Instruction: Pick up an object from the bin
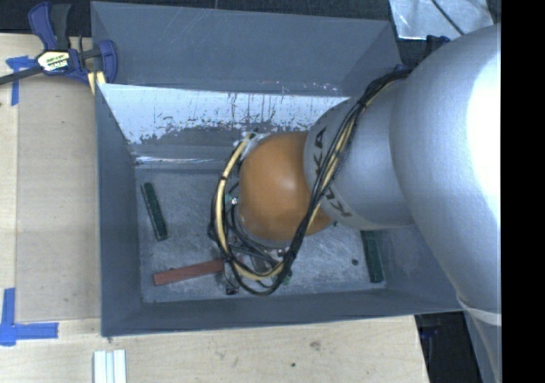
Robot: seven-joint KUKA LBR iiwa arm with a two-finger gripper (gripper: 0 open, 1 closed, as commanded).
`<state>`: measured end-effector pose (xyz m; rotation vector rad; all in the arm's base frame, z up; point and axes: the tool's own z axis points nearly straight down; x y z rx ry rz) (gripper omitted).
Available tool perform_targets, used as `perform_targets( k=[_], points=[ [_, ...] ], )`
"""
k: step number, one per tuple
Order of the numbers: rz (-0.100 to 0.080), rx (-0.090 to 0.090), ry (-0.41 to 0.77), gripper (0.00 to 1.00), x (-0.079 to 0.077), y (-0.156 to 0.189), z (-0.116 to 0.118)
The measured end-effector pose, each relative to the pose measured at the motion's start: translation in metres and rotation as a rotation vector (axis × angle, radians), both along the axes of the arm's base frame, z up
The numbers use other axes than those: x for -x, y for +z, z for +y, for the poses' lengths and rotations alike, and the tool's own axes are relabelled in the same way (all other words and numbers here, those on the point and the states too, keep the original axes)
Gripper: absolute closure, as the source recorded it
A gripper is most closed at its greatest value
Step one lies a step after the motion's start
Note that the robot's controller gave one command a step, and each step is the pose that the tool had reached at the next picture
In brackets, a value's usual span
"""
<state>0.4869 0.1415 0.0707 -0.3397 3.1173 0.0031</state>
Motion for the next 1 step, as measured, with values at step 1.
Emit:
perform_targets(
  k=[1],
  points=[
    [-0.006,0.000,-0.025,1.00,-0.0301,0.1327,-0.0031]
  ],
)
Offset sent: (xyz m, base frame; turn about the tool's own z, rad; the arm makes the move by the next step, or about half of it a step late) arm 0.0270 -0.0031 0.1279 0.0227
